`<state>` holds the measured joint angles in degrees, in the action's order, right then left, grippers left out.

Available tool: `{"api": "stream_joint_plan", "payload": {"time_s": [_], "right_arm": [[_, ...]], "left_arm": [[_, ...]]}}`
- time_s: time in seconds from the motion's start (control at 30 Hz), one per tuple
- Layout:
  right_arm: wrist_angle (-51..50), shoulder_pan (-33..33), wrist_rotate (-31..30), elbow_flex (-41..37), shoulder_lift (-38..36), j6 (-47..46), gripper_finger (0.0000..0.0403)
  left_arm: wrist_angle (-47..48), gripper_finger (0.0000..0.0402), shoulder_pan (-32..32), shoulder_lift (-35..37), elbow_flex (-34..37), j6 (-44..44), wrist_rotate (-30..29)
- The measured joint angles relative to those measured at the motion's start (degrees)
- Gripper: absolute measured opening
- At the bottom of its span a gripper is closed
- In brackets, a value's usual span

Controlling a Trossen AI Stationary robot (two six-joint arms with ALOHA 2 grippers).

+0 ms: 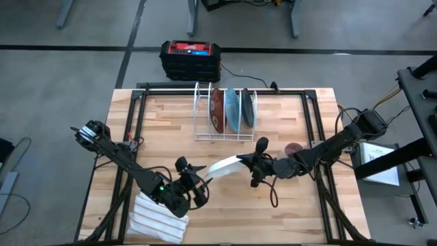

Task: Sort dishes
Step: Put the white plate in the dish rack

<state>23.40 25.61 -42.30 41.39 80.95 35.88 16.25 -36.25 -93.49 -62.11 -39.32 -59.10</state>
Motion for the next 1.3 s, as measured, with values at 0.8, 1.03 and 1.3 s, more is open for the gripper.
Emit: {"api": "stream_joint_plan", "payload": {"time_s": [0.8, 1.03, 1.3], "right_arm": [[1.9, 0.02, 0.03, 0.24, 2.29, -1.42, 0.0], [1.88, 0.0, 0.3, 0.24, 2.32, -1.31, 0.0], [2.01, 0.02, 0.61, 0.24, 2.37, -3.12, 0.0001]], "left_arm": [[-7.45, 0.0231, 3.37, -4.48, 0.0, 0.74, 1.13], [-7.43, 0.0202, 3.37, -4.5, 0.0, 1.37, 1.81], [-6.79, 0.0062, 3.47, -4.51, 0.04, 1.63, 0.73]]}}
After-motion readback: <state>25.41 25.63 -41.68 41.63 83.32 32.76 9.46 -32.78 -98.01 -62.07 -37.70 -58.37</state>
